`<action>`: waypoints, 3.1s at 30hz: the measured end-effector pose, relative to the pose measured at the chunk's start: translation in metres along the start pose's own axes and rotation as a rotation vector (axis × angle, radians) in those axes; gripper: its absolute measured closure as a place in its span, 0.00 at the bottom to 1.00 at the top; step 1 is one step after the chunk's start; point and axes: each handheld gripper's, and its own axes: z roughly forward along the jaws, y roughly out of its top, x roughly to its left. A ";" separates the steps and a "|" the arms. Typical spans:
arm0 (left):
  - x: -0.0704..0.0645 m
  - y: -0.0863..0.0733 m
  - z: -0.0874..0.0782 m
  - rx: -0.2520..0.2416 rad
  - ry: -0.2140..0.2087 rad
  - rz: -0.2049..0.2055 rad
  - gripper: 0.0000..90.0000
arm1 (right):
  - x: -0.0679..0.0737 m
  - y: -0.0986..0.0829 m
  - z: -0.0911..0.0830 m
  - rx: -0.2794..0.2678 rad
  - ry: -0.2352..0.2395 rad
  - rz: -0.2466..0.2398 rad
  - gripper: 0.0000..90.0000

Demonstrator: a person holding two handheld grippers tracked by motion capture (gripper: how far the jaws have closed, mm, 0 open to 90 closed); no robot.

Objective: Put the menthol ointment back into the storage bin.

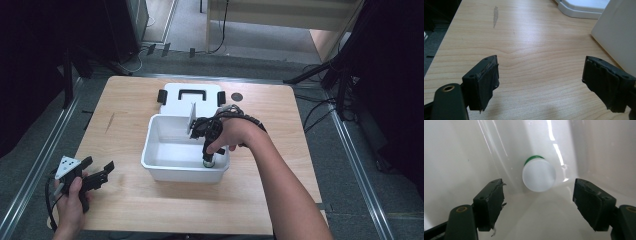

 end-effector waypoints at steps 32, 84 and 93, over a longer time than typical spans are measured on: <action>-0.001 0.000 0.000 -0.001 0.006 0.002 0.16 | -0.024 -0.077 -0.051 -0.125 -0.066 0.144 0.26; -0.001 -0.001 -0.001 -0.002 0.006 -0.007 0.16 | 0.018 -0.267 0.097 -1.035 -0.368 0.732 0.23; -0.001 -0.001 -0.001 -0.002 0.007 -0.010 0.16 | 0.030 -0.296 0.115 -1.052 -0.370 0.776 0.24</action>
